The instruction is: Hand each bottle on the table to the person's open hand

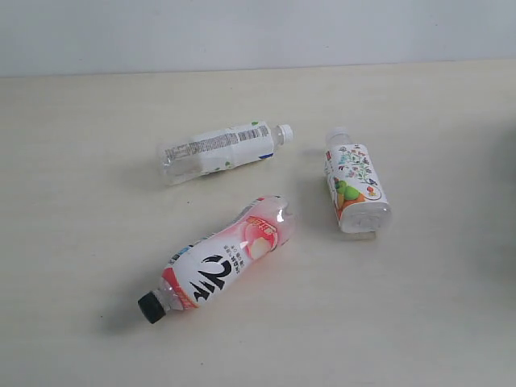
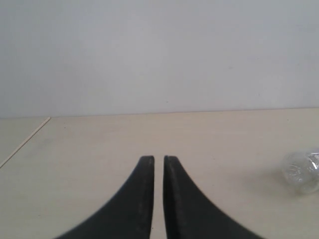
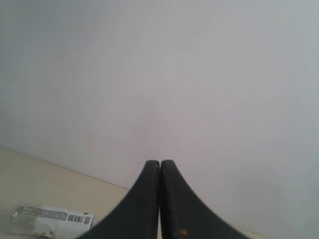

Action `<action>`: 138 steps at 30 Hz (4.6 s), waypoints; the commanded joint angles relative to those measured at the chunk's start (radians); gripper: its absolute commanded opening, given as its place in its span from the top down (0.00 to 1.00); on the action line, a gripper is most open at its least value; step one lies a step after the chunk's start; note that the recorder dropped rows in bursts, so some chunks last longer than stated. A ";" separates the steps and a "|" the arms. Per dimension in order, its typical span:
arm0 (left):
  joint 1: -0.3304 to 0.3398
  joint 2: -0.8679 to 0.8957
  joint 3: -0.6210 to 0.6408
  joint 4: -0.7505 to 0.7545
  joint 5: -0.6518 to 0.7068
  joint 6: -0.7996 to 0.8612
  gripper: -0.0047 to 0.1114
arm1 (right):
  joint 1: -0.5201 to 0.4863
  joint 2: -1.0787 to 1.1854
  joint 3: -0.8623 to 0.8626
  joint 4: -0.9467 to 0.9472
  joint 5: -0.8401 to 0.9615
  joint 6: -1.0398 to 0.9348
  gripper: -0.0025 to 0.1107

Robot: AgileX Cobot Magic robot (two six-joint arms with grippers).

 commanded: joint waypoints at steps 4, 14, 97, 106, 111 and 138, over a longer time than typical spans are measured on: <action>0.003 -0.006 0.004 -0.001 -0.008 0.000 0.88 | -0.003 -0.003 0.006 0.000 -0.005 -0.007 0.98; 0.003 -0.006 0.004 -0.001 -0.008 0.000 0.88 | -0.003 -0.003 0.006 0.000 -0.005 -0.007 0.98; 0.003 -0.006 0.004 -0.001 -0.008 0.000 0.88 | -0.003 0.827 -0.406 0.060 0.468 0.121 0.98; 0.003 -0.006 0.004 -0.001 -0.008 0.000 0.88 | -0.003 1.071 -0.509 0.180 0.607 0.009 0.98; 0.003 -0.006 0.004 -0.001 -0.008 0.000 0.88 | -0.003 1.118 -0.509 0.177 0.598 -0.004 0.98; 0.003 -0.006 0.004 -0.001 -0.008 0.000 0.88 | -0.003 1.143 -0.509 0.186 0.594 -0.052 0.98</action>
